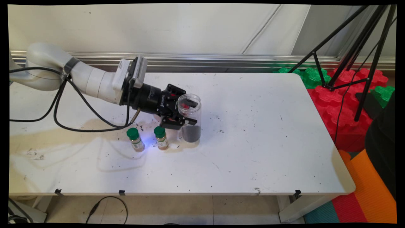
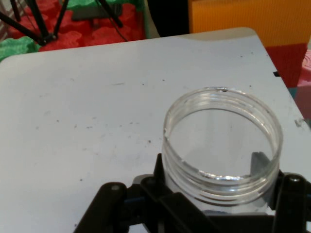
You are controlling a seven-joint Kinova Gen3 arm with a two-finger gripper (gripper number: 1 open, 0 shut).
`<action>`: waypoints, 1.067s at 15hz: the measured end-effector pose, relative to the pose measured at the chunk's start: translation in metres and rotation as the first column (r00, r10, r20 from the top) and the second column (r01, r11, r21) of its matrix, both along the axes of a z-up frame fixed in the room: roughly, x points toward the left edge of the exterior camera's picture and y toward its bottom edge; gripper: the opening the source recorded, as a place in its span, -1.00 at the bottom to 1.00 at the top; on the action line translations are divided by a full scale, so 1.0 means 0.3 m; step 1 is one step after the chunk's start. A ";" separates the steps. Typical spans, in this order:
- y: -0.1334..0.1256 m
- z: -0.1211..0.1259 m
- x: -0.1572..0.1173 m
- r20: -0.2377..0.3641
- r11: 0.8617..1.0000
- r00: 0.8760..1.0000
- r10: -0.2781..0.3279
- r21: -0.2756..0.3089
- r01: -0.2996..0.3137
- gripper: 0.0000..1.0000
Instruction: Place the picked object on the table
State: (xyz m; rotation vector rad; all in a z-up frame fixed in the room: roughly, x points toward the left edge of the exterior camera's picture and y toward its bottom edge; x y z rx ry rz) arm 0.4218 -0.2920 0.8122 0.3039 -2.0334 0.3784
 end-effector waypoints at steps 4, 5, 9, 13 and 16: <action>0.001 -0.041 0.003 0.006 1.000 1.000 -0.014 0.008 0.014 -1.00; 0.000 -0.052 0.003 0.008 1.000 1.000 -0.017 0.008 0.017 -1.00; -0.003 -0.079 -0.001 0.007 1.000 1.000 -0.023 0.004 0.023 -1.00; -0.008 -0.101 -0.008 0.008 1.000 1.000 -0.027 -0.001 0.027 -1.00; -0.012 -0.117 -0.010 0.011 1.000 1.000 -0.028 -0.003 0.028 -1.00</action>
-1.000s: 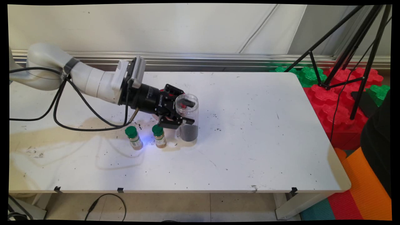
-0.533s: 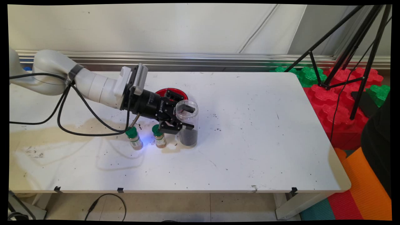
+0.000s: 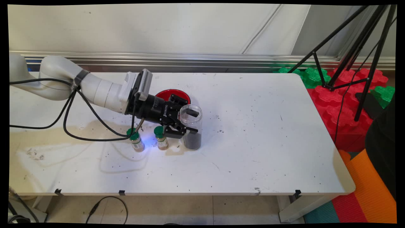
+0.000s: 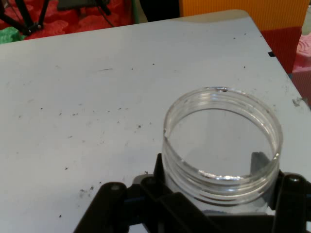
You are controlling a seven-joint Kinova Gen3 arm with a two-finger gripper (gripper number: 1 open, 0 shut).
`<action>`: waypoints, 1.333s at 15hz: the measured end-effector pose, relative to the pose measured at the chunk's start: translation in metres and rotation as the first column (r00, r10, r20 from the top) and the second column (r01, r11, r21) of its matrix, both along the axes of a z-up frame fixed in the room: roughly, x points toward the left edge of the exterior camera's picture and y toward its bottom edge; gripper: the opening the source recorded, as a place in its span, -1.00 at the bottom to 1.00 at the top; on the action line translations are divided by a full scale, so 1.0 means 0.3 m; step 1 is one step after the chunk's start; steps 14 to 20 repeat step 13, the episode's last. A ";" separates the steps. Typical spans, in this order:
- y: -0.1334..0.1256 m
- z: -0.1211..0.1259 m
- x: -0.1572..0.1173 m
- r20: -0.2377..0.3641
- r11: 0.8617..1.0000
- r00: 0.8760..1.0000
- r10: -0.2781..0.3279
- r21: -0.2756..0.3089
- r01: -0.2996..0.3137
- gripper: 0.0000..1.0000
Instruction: Place the picked object on the table
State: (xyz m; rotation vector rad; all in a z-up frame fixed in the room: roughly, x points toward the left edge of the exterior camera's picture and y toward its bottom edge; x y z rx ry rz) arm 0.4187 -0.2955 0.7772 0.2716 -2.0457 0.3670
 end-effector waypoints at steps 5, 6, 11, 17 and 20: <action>-0.001 -0.021 0.005 0.007 1.000 1.000 -0.001 0.000 0.001 -1.00; -0.001 -0.024 0.006 0.008 1.000 1.000 -0.001 0.000 0.001 -1.00; 0.006 -0.031 0.017 0.011 1.000 1.000 -0.003 0.000 0.003 1.00; 0.009 -0.032 0.022 0.011 1.000 1.000 -0.004 -0.001 0.004 1.00; 0.009 -0.032 0.022 0.011 1.000 1.000 -0.004 -0.001 0.004 1.00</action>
